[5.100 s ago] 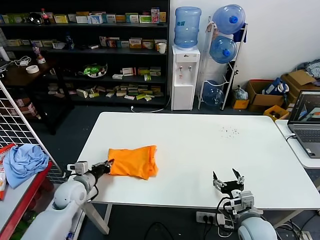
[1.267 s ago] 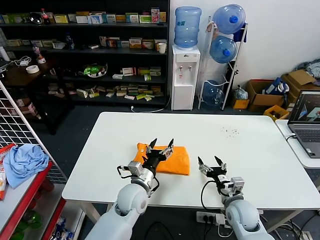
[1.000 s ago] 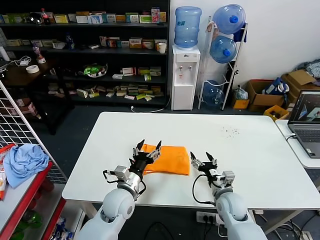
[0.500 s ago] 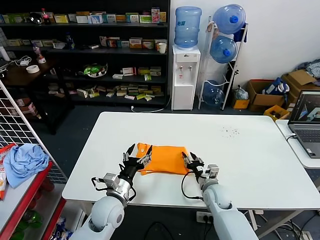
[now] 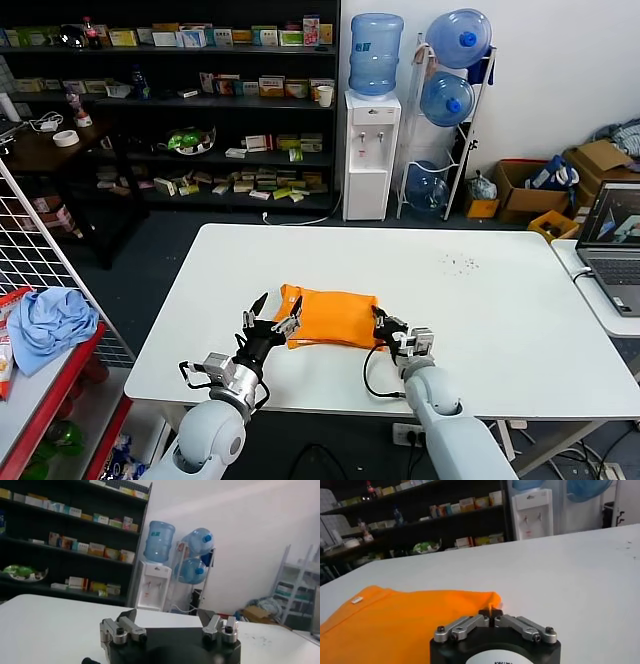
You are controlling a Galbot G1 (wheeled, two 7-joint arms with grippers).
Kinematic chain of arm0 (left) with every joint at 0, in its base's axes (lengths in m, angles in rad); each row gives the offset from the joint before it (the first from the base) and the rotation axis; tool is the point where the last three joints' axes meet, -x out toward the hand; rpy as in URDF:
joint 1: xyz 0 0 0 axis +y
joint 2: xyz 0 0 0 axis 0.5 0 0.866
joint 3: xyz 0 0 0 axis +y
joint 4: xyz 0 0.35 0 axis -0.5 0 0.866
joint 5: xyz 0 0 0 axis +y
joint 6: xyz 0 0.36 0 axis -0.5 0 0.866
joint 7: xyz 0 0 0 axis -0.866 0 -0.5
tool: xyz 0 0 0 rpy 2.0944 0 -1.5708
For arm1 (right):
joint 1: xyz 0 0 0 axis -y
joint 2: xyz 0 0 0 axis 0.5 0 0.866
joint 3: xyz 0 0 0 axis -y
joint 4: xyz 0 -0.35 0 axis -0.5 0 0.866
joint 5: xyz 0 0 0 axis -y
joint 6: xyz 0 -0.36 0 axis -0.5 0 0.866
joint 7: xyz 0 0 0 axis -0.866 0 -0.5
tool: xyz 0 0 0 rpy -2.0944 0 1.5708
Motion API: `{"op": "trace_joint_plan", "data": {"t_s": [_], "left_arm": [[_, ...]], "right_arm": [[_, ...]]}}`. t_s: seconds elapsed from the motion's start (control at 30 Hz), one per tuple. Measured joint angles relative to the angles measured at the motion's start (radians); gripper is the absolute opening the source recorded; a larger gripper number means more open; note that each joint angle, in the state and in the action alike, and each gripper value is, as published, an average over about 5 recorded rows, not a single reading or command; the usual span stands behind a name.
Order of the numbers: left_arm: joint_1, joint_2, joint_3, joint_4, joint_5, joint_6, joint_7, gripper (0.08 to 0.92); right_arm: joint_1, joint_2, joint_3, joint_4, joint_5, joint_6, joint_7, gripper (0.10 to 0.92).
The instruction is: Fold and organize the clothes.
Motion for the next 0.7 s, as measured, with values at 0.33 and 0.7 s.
{"op": "trace_joint_plan", "data": {"t_s": [0.33,0.7], "left_arm": [[-0.001,-0.008,0.005,0.006,-0.022,-0.012,-0.003,0.823],[0.01,-0.011,-0.023,0.092,0.054,-0.193,0.009,0.823]], "right_arm": [[-0.018,-0.032,0.032,0.013,-0.063,0.008,-0.013,0.173],[-0.124,-0.065,0.091,0.15,-0.211,0.1,0.0,0.48]]}}
